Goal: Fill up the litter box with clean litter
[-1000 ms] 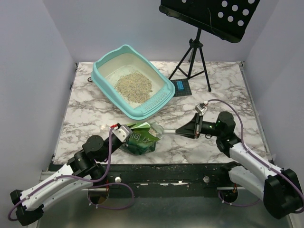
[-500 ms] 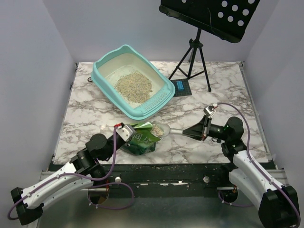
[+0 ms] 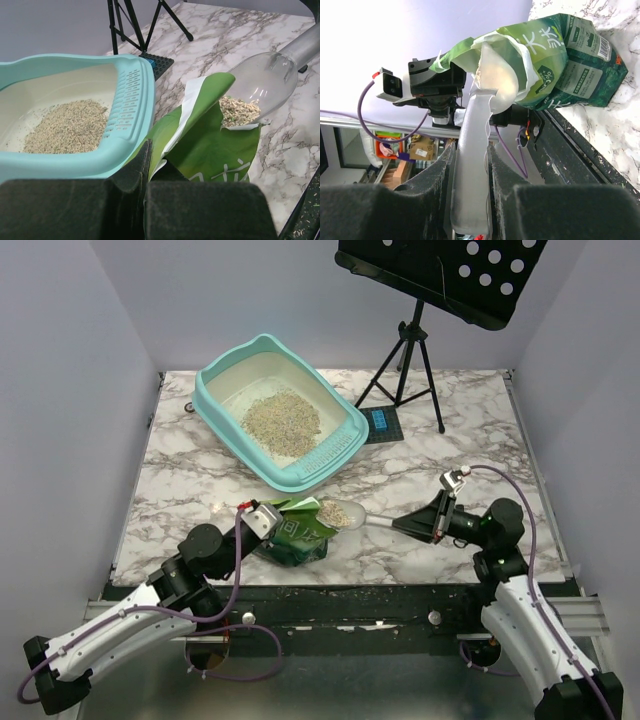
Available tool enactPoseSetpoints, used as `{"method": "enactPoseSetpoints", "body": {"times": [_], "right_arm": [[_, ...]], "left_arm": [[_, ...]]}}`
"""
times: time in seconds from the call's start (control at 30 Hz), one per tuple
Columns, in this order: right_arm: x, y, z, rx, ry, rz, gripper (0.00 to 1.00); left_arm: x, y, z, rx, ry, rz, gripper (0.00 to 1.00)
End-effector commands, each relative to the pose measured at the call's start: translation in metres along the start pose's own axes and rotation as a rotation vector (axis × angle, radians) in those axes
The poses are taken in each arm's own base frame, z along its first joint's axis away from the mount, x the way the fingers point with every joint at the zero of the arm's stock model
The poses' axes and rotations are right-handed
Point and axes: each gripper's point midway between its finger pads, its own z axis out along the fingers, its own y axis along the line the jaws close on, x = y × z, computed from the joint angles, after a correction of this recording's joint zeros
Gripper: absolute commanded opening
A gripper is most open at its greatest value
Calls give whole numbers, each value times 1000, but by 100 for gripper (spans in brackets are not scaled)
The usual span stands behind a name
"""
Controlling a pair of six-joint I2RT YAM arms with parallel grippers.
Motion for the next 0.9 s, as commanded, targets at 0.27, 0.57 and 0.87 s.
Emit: {"method": "enactPoseSetpoints", "body": {"times": [0.27, 0.57, 0.87], "right_arm": [[-12, 12, -8, 26, -160, 9, 1], [-16, 30, -10, -25, -185, 46, 1], [-40, 66, -2, -69, -213, 13, 1]], "left_arm": [[-18, 12, -8, -63, -74, -38, 0], [-23, 35, -17, -187, -84, -61, 0], [-20, 40, -19, -214, -65, -59, 0]]}}
